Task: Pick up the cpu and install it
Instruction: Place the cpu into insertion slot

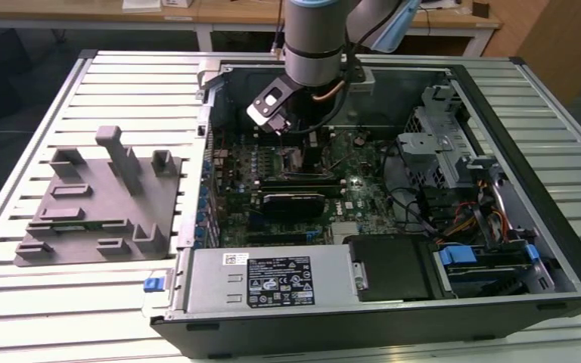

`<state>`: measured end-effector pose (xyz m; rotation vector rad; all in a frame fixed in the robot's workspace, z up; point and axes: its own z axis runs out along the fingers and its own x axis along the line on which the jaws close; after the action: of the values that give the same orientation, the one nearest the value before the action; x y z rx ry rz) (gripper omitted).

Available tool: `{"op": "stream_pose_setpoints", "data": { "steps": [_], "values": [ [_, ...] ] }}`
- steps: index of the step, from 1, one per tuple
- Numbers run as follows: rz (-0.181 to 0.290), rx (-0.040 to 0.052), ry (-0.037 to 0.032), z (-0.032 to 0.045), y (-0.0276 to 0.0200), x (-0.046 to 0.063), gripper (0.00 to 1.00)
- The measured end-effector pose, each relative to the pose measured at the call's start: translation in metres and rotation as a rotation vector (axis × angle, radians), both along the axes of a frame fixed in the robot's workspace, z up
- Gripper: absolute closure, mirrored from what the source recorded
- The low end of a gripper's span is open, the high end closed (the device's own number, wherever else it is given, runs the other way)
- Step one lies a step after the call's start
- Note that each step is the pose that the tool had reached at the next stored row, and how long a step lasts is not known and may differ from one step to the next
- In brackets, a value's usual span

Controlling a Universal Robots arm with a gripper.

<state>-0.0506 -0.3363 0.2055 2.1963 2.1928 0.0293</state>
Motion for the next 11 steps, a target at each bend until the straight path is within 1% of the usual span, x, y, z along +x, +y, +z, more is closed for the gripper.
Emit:
{"op": "stream_pose_setpoints", "data": {
  "steps": [3,11],
  "values": [
    [-0.005,0.0008,-0.0002,-0.0023,0.002,-0.0008,0.47],
    [-0.012,0.001,-0.0001,-0.0067,0.002,-0.0012,0.47]
  ]
}}
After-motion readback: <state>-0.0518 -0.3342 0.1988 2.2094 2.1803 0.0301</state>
